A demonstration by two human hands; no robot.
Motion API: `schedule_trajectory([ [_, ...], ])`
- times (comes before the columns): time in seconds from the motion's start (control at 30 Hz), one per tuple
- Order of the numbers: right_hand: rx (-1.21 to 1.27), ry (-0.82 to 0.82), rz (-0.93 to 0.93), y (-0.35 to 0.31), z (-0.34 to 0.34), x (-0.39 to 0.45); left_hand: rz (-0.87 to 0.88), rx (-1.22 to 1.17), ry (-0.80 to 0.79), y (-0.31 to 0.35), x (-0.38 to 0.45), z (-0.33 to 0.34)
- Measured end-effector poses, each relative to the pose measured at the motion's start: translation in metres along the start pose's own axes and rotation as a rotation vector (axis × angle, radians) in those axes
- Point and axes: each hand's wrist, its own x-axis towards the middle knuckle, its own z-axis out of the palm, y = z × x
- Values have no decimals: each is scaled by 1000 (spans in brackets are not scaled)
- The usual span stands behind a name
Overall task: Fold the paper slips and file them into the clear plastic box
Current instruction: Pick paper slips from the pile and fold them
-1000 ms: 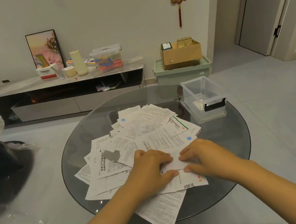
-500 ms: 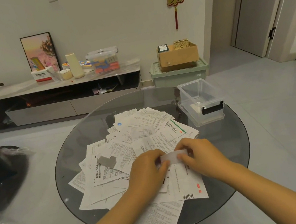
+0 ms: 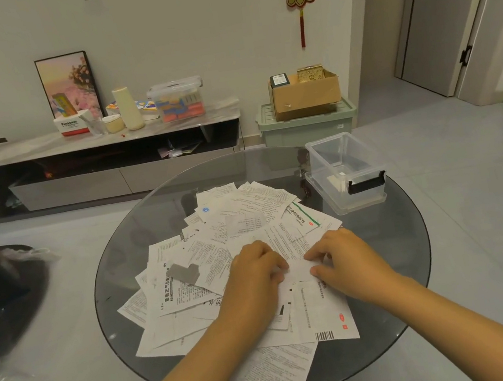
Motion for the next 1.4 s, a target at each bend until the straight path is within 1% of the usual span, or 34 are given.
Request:
schedule_trajectory([
  [0.17, 31, -25, 23, -2, -4, -14, 151, 128, -41, 5, -8, -6],
  [0.3, 126, -130, 2, -1, -9, -25, 175, 162, -129, 6, -12, -10],
  [0.4, 109, -172, -57, -2, -12, -30, 208, 198, -182, 6, -15, -11],
  [0.53, 36, -172, -126, -6, -15, -31, 188, 178, -223, 5, -16, -12],
  [0.63, 30, -161, -173, -5, -16, -30, 180, 171, -247, 5, -15, -14],
  [0.73, 53, -114, -183, -5, -14, -28, 192, 157, -249, 6, -16, -15],
  [0.8, 115, -80, -160, -7, -11, -25, 153, 96, -237, 5, -15, -11],
  [0.93, 277, -48, -75, -14, -6, -18, -17, -131, -168, 7, -10, -6],
  [1.0, 321, -47, -32, -15, -2, -14, -79, -176, -150, 8, -8, -5],
  [1.13, 359, -9, 13, -15, 8, -10, -136, -209, -110, 10, -8, -1],
  [1.3, 254, -5, 16, -12, 15, -7, -170, -235, -116, 12, -4, -3],
  [1.4, 170, -12, 18, -10, 13, -5, -193, -171, -151, 11, 0, -6],
])
